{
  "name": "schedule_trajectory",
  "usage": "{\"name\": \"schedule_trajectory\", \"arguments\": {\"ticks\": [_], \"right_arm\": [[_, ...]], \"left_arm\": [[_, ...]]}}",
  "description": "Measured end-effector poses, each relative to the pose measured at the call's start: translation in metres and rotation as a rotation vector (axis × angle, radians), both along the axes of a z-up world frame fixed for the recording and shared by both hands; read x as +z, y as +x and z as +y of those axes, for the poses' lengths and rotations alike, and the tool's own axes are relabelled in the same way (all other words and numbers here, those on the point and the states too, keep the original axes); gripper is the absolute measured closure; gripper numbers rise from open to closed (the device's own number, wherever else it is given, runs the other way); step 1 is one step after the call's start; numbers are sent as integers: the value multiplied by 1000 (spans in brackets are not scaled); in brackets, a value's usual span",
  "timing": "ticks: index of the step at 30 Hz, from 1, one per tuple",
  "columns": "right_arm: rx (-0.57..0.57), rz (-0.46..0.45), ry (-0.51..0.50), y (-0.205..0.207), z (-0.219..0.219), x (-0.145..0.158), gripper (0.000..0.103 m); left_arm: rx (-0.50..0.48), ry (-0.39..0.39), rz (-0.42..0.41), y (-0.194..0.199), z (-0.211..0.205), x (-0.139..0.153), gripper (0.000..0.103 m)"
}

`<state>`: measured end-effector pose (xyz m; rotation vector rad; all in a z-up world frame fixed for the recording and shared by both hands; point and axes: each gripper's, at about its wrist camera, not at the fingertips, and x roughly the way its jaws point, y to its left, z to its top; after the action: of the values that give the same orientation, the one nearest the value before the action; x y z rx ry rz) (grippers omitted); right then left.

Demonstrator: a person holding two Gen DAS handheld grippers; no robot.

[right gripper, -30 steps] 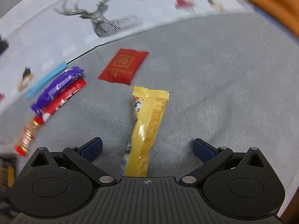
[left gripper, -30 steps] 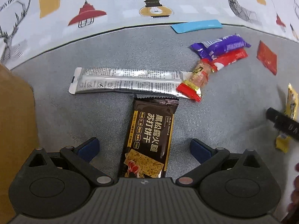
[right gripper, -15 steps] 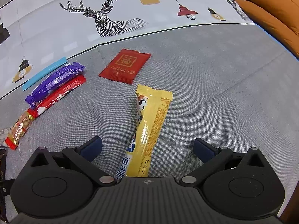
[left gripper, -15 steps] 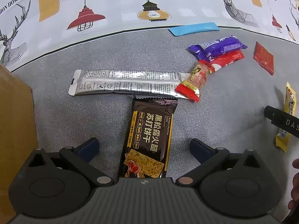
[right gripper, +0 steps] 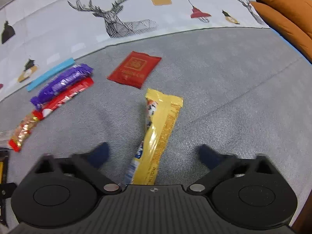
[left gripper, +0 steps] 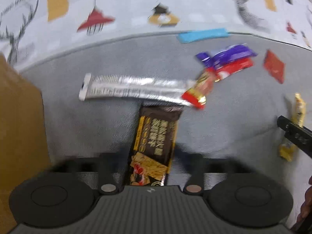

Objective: Organize snacks
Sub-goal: 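Grasp the dark biscuit bar with the left tool while the right tool grasps the yellow wafer bar, then carry the biscuit bar and wafer bar over the cardboard box with both tools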

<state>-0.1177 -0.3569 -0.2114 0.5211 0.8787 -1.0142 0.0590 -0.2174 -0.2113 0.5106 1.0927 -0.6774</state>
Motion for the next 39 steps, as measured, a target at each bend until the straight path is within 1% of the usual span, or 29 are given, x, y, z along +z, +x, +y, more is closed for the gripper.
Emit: {"name": "schedule_trajectory", "arguments": {"ticks": [1, 2, 3, 4, 8, 13, 16, 18, 20, 23, 28, 30, 32, 36, 39], "right_arm": [[25, -7, -16, 1, 4, 5, 54], [44, -5, -24, 2, 7, 8, 76], [52, -5, -18, 3, 8, 10, 84], [54, -21, 0, 2, 9, 11, 86], [40, -95, 71, -8, 14, 24, 87], [74, -170, 40, -24, 44, 61, 87], [94, -226, 22, -37, 71, 89, 87], [114, -258, 3, -47, 92, 110, 87], [144, -286, -10, -56, 115, 129, 87], [197, -322, -9, -69, 151, 157, 87], [282, -352, 2, -81, 215, 197, 87], [324, -372, 14, -83, 242, 213, 87], [369, -393, 30, -84, 267, 227, 87], [467, -415, 69, -88, 314, 247, 87], [519, -410, 77, -90, 345, 255, 87]], "left_arm": [[-8, 1, -10, -3, -1, 4, 60], [-13, -7, -23, -6, 0, 8, 60], [-23, -15, -39, -9, 2, 12, 60], [-31, -23, -53, -12, 4, 17, 60], [-41, -85, -37, -23, 20, 44, 60], [-61, -170, -56, -50, 53, 90, 60], [-72, -221, -68, -70, 85, 121, 60], [-78, -240, -82, -85, 108, 139, 60], [-75, -245, -101, -97, 135, 157, 60], [-43, -250, -109, -109, 181, 178, 60], [24, -276, -147, -123, 261, 205, 60], [44, -296, -155, -128, 291, 212, 60], [86, -309, -161, -132, 320, 216, 60], [149, -336, -180, -140, 368, 225, 60], [166, -329, -207, -147, 392, 230, 60]]}}
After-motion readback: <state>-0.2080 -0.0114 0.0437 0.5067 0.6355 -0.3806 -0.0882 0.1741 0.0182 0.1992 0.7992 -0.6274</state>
